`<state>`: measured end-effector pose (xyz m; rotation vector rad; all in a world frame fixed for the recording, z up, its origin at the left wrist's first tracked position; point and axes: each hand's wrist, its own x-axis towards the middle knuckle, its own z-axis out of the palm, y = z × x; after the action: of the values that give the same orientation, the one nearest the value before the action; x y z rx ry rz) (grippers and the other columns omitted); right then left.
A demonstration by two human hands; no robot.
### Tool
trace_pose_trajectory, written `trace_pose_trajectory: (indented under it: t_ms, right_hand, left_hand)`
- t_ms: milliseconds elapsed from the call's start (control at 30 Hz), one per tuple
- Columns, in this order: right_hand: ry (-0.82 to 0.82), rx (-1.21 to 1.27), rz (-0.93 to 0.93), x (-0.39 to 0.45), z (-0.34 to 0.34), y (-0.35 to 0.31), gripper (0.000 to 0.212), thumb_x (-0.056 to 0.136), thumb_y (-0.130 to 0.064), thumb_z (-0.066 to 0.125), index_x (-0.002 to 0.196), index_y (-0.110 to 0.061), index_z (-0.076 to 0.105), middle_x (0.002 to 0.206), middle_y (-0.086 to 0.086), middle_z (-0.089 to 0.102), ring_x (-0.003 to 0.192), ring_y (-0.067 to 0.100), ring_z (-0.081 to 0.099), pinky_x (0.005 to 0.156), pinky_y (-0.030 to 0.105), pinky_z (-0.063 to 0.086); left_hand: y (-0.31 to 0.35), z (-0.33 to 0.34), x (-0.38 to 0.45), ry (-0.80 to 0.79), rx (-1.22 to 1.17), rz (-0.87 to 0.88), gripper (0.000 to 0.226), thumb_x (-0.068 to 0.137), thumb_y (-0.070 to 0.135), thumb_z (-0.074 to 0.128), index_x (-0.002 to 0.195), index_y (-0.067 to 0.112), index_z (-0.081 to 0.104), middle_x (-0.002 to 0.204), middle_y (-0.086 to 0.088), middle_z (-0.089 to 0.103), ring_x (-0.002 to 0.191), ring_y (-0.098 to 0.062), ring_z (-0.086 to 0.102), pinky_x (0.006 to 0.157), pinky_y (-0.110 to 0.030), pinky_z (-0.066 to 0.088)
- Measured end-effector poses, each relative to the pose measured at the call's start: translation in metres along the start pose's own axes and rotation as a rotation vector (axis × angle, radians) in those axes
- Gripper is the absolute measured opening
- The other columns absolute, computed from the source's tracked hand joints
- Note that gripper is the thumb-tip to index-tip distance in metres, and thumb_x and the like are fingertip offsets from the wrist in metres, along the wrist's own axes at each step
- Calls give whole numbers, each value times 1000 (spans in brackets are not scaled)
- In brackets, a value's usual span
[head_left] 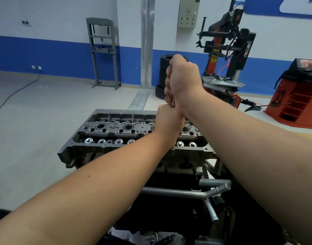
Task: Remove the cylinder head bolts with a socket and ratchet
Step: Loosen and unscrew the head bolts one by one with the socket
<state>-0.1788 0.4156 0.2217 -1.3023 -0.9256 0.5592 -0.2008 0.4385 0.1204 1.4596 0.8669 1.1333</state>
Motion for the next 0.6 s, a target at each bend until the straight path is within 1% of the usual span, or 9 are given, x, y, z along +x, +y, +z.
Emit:
trace_pose_trajectory:
  t_ms: [100, 200, 300, 367, 433, 500, 567, 600]
  right_hand:
    - [-58, 110, 93, 0, -2, 0, 28, 91, -19, 41, 63, -19, 36, 53, -1, 31, 43, 17, 23, 48, 25, 22]
    - [-113, 120, 117, 1, -4, 2, 33, 88, -22, 42, 55, -21, 37, 48, -3, 30, 39, 15, 22, 48, 25, 22]
    - [-239, 99, 107, 1, -6, 3, 35, 86, -23, 43, 51, -22, 36, 48, -3, 28, 39, 16, 21, 45, 25, 21]
    - [-303, 112, 104, 1, -8, 4, 35, 85, -24, 43, 51, -23, 35, 49, -4, 26, 41, 16, 19, 45, 25, 21]
    - [-325, 139, 90, 0, -11, 6, 34, 85, -25, 43, 52, -24, 36, 49, -4, 26, 42, 16, 18, 48, 27, 19]
    - [-351, 168, 73, -1, -16, 9, 34, 86, -28, 44, 53, -24, 38, 48, -4, 27, 43, 16, 18, 51, 30, 19]
    - [-388, 212, 79, -3, -20, 11, 35, 89, -32, 47, 56, -23, 45, 46, -6, 30, 42, 14, 23, 50, 27, 24]
    - [-392, 228, 80, -4, -22, 12, 33, 91, -34, 48, 59, -23, 48, 47, -6, 33, 42, 13, 27, 49, 26, 28]
  left_hand:
    - [2, 0, -2, 31, 23, -8, 29, 97, 3, 44, 70, 10, 49, 49, 0, 39, 44, -13, 31, 37, -24, 24]
    - [3, 2, -5, 90, -22, 5, 28, 94, 9, 45, 66, 14, 46, 44, 5, 36, 44, -14, 28, 41, -27, 23]
    - [5, 4, -12, 169, -55, 62, 23, 78, 20, 43, 55, 17, 41, 36, 10, 32, 44, -16, 25, 46, -29, 20]
    - [7, 5, -14, 188, -46, 75, 23, 75, 25, 42, 53, 17, 40, 34, 10, 32, 45, -17, 27, 48, -30, 22]
    - [6, 4, -15, 161, -48, 73, 21, 73, 28, 41, 54, 17, 42, 35, 9, 34, 48, -20, 29, 51, -34, 25]
    - [6, 3, -13, 121, 11, 81, 23, 80, 19, 44, 57, 17, 43, 40, 7, 38, 51, -24, 32, 55, -39, 30]
    - [7, -3, -12, 48, 70, 68, 26, 86, 6, 46, 62, 16, 44, 51, 1, 42, 55, -26, 36, 57, -41, 34]
    - [8, -7, -13, -10, 78, 63, 21, 85, 8, 50, 65, 16, 47, 54, -1, 44, 56, -26, 37, 56, -41, 35]
